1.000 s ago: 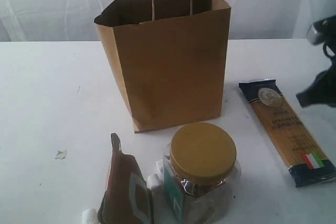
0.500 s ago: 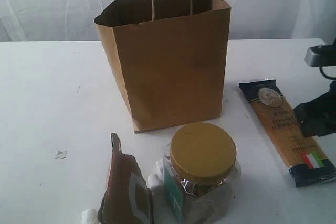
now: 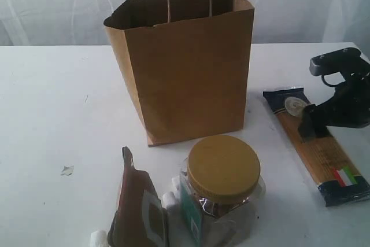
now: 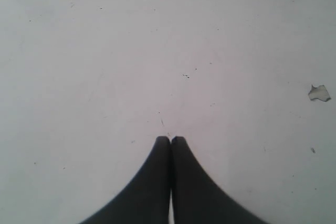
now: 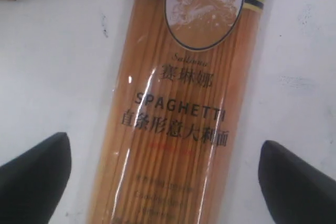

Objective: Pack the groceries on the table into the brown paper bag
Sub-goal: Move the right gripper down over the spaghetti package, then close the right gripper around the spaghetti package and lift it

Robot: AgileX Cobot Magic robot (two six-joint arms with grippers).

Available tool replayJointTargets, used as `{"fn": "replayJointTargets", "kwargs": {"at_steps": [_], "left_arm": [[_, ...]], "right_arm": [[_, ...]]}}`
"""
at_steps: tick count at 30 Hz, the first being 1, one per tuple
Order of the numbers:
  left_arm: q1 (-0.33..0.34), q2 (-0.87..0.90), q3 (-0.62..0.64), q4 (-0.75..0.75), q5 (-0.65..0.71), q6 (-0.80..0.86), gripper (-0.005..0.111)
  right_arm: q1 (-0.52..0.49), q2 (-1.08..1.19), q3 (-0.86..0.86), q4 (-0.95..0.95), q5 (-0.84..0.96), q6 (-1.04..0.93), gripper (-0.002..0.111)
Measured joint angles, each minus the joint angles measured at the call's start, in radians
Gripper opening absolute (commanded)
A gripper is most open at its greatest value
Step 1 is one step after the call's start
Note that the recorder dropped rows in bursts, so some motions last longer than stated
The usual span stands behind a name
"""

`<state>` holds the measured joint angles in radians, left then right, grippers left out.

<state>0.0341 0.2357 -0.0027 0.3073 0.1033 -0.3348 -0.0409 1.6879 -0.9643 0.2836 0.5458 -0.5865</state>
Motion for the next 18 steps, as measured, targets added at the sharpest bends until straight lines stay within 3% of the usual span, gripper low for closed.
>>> {"fn": "replayJointTargets", "kwargs": {"at_steps": [18], "left_arm": [[0.000,0.000,0.000,0.000,0.000,0.000,0.000]], "right_arm": [[0.069,0.107,0.000,0.026,-0.097,-0.002,0.089]]}}
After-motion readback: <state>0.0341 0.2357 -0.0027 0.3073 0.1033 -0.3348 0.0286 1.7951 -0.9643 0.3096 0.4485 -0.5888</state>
